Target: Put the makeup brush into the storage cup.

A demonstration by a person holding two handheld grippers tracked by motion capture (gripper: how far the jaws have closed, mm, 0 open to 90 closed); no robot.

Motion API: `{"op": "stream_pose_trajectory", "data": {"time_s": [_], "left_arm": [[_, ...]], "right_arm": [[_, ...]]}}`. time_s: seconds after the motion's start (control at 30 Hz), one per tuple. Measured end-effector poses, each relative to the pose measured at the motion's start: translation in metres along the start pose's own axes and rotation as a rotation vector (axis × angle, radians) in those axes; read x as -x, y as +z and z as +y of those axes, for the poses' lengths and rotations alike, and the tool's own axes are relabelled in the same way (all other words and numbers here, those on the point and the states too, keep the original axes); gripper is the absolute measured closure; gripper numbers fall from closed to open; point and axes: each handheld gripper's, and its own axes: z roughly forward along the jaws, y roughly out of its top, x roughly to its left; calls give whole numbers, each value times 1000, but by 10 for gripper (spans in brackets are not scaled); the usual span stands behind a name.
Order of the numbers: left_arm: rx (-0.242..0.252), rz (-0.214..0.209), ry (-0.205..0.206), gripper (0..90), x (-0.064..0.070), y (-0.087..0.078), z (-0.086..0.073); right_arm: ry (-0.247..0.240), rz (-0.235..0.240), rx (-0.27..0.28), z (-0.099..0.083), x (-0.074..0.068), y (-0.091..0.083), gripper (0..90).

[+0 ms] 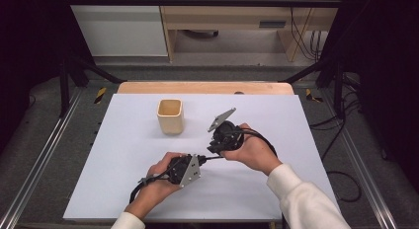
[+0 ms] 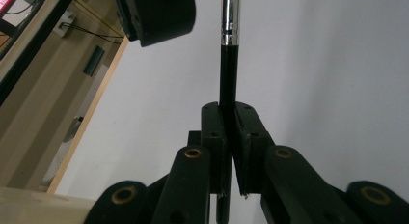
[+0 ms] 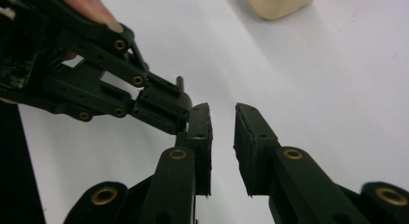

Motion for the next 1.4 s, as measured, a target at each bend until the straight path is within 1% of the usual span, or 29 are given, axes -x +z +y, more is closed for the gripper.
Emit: {"op": "stream_pose_trajectory", "data": {"time_s": [0.03,0.07,0.2,0.23,0.27,0.3,0.37,0.4,0.5,0.57,0.63,0.7,0.77,0.8,0.87,0.9,0.97,1.0,1.03,1.07,1.1,1.23,1.3,1.33,1.37,1.4], "left_arm": [[-5,3,8,837,0,-1,0],[1,6,2,837,0,-1,-1],[-5,19,16,836,-2,-6,-2],[3,21,8,837,-1,-6,-3],[-3,22,12,837,-2,-8,-3],[5,24,2,837,-2,-9,-4],[-3,29,6,837,-4,-12,-5],[1,33,0,837,-5,-13,-6],[6,50,-3,837,-7,-17,-7],[10,54,-16,836,-8,-19,-8],[11,59,-16,836,-10,-21,-9],[11,63,-18,836,-11,-23,-10],[11,70,-27,837,-13,-25,-10],[15,86,-25,837,-14,-26,-11],[22,82,-31,837,-16,-28,-11],[27,83,-50,837,-16,-28,-11],[31,86,-70,837,-18,-30,-12],[30,100,-84,836,-19,-31,-12],[30,102,-88,837,-20,-32,-12],[40,107,-102,837,-21,-33,-12],[42,108,-108,837,-21,-33,-12],[41,107,-118,837,-22,-32,-12],[40,109,-123,837,-22,-32,-11],[46,112,-132,837,-22,-32,-11],[45,115,-134,836,-23,-31,-11],[46,117,-140,837,-24,-31,-11]], "right_arm": [[5,-10,10,-1,1,0,773],[0,-13,16,-1,2,-1,775],[1,-30,34,-3,3,0,776],[11,-35,37,-3,4,0,776],[15,-38,37,-4,4,0,776],[12,-46,39,-4,5,1,776],[17,-56,42,-5,6,1,778],[14,-62,45,-5,7,0,779],[34,-66,50,-7,9,0,780],[31,-64,50,-10,10,0,780],[39,-63,49,-13,11,0,777],[39,-70,55,-18,12,1,767],[51,-76,55,-21,12,2,747],[43,-89,59,-24,13,2,728],[60,-100,75,-28,14,2,698],[69,-111,86,-31,15,2,668],[79,-146,98,-36,17,3,596],[100,-167,100,-39,17,3,541],[130,-201,114,-43,19,3,506],[149,-214,125,-46,19,2,478],[160,-235,140,-51,19,2,435],[192,-295,187,-67,15,5,294],[207,-319,211,-74,13,5,247],[216,-322,226,-77,12,5,219],[220,-323,237,-80,12,5,194],[237,-331,253,-82,12,4,171]]}}
